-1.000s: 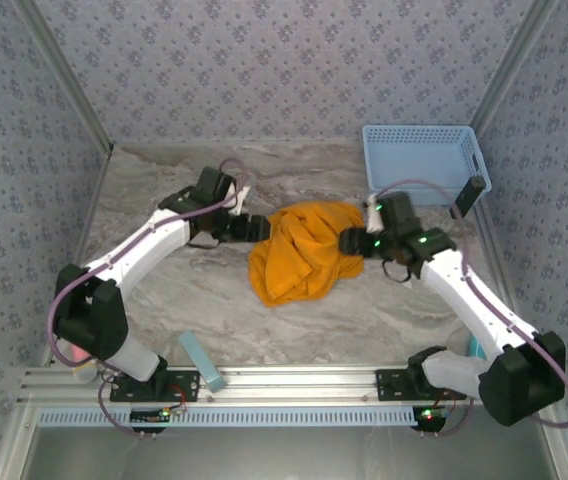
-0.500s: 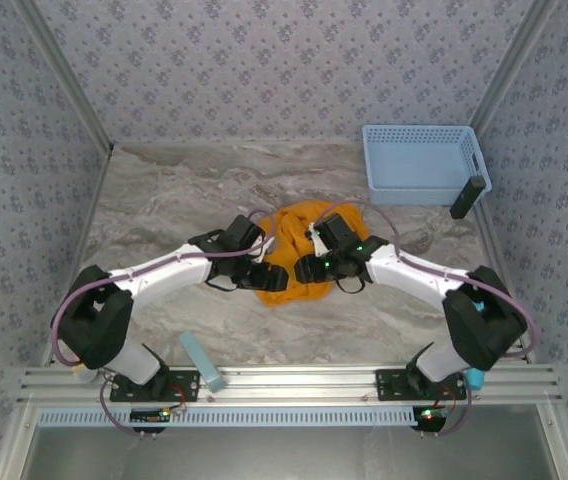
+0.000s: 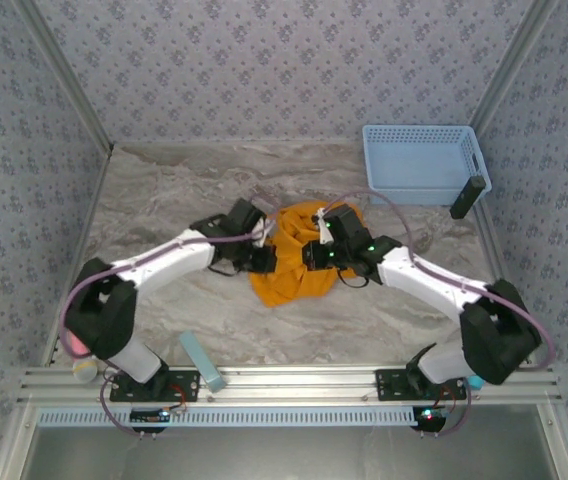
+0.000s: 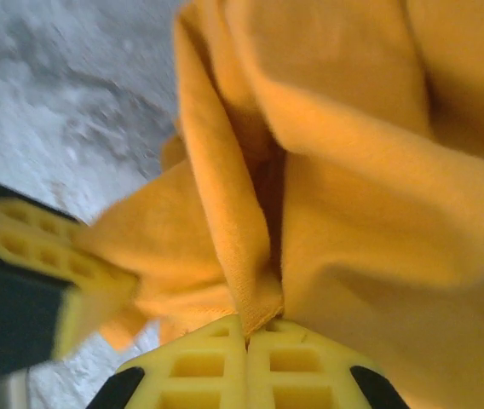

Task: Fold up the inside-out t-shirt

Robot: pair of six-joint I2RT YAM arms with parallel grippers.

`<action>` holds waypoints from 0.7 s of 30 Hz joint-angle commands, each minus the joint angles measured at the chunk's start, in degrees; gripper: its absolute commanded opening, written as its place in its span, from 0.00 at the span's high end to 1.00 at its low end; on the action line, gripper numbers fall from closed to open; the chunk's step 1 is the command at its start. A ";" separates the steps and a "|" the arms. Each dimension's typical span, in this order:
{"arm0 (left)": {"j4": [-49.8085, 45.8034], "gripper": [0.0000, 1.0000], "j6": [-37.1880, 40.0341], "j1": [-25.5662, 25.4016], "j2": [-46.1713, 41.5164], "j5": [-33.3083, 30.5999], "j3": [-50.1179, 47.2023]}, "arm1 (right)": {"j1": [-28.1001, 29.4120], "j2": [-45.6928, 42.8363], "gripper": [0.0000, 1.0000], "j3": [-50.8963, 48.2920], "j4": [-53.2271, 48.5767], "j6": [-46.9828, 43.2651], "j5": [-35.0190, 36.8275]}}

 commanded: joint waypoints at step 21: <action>-4.14 0.99 3.26 14.99 -17.72 -7.02 -12.26 | 12.58 9.93 0.42 -2.82 -6.62 -12.45 19.81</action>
